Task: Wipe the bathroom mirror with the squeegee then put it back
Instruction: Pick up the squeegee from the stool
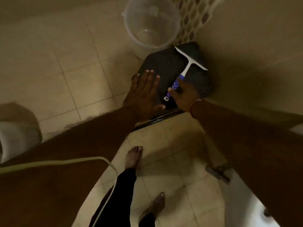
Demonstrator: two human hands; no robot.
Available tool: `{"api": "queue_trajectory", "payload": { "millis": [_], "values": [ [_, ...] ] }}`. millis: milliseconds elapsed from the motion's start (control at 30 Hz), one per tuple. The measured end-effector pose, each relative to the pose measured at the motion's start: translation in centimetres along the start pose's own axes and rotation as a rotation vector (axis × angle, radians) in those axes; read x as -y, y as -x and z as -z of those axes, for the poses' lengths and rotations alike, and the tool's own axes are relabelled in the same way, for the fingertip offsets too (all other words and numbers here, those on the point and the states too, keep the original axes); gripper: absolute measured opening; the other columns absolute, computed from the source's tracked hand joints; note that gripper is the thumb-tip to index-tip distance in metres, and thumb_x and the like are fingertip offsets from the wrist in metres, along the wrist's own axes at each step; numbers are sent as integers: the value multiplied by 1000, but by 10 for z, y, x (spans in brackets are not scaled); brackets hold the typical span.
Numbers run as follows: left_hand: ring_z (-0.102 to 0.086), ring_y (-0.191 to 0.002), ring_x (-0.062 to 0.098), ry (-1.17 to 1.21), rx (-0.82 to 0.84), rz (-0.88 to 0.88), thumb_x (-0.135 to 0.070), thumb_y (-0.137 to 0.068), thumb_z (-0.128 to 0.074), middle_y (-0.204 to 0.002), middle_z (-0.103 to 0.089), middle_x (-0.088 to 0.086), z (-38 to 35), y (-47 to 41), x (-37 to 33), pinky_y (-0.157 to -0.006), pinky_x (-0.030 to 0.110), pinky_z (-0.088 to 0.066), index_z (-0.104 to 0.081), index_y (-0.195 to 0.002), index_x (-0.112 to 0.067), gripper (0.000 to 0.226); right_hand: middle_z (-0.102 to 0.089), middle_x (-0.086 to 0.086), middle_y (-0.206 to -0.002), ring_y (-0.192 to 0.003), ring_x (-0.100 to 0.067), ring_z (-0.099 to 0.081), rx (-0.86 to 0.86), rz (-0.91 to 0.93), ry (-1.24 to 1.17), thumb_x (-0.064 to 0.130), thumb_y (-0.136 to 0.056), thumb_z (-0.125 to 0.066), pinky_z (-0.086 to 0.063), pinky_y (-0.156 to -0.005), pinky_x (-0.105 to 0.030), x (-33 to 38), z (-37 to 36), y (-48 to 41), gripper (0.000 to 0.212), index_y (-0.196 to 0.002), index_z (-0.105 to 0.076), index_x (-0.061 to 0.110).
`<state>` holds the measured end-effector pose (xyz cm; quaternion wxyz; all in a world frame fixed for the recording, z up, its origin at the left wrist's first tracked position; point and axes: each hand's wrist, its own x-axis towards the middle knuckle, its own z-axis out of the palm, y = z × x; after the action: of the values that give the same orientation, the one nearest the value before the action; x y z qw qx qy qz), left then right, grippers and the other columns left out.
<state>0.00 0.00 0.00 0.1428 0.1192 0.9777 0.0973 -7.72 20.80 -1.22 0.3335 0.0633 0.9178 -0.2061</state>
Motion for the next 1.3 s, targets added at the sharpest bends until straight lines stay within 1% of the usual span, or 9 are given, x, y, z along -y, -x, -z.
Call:
{"api": "queue_trajectory", "payload": {
  "millis": [167,300,533,600,700,833,1033,1133,1300],
  "values": [
    [7,-170,38,-25,-5,-21,-85,-100,-32,-183,4,23,-27,0,6,-135,59,6,1,-175,-9,112,-29,-15,-173,-155,-36,-37,-18,-84,-63,63,-99,-65,-32,-128,-46,16,2,-26,77,-166,-33,41],
    [8,-170,37,-34,-6,-16,-85,-101,-29,-183,6,22,-35,4,12,-136,59,6,3,-175,-9,111,-21,-16,-176,-158,-37,-31,11,-66,-27,55,-100,-70,-29,-129,-45,23,3,-30,87,-170,-25,28],
    [4,-170,38,-15,-40,-17,-86,-101,-28,-183,2,23,-32,23,22,-136,61,-1,-2,-175,-7,111,-66,-12,-141,-130,-26,-62,-191,-45,-291,12,-105,-64,-46,-109,-28,22,3,-2,31,-135,-70,17],
    [2,-170,39,-11,-51,-21,-86,-101,-26,-183,0,23,-29,32,22,-136,62,-4,-4,-175,-6,111,-66,-12,-135,-119,-29,-68,-187,-73,-376,18,-103,-62,-54,-108,-39,10,-7,16,31,-131,-71,29],
    [-3,-170,41,-10,-82,-42,-85,-102,-22,-182,-6,25,-19,52,14,-135,63,-8,-9,-175,-4,109,-50,-4,-138,-116,-31,-68,-192,-45,-442,25,-101,-61,-60,-102,-52,-14,-12,51,41,-135,-63,47],
    [-14,-168,44,-11,-144,-88,-82,-104,-30,-179,-18,29,8,79,1,-132,67,-19,-20,-173,0,108,-43,-17,-148,-127,-33,-58,-195,-8,-360,0,-106,-55,-39,-115,-26,4,20,141,61,-162,-45,21],
    [-9,-170,40,-70,-209,-134,-81,-101,-39,-181,-15,24,88,87,-21,-134,64,-16,-19,-174,-5,107,-39,-20,-159,-137,-36,-51,-259,70,-272,3,-106,-53,-36,-120,-37,34,86,201,82,-172,-7,20],
    [-4,-170,37,-100,-229,-100,-86,-98,-34,-183,-7,20,142,86,-38,-136,62,-9,-11,-175,-10,112,-43,-18,-158,-138,-38,-51,-360,49,-343,9,-107,-54,-43,-108,-39,58,135,234,69,-168,-25,21],
    [4,-170,37,-127,-370,-113,-86,-102,-26,-182,5,19,236,114,-79,-136,58,-1,-2,-175,-12,107,-60,-15,-139,-128,-35,-57,-552,130,-423,28,-110,-56,-43,-116,-54,69,198,304,36,-141,-57,9]
  ]
}}
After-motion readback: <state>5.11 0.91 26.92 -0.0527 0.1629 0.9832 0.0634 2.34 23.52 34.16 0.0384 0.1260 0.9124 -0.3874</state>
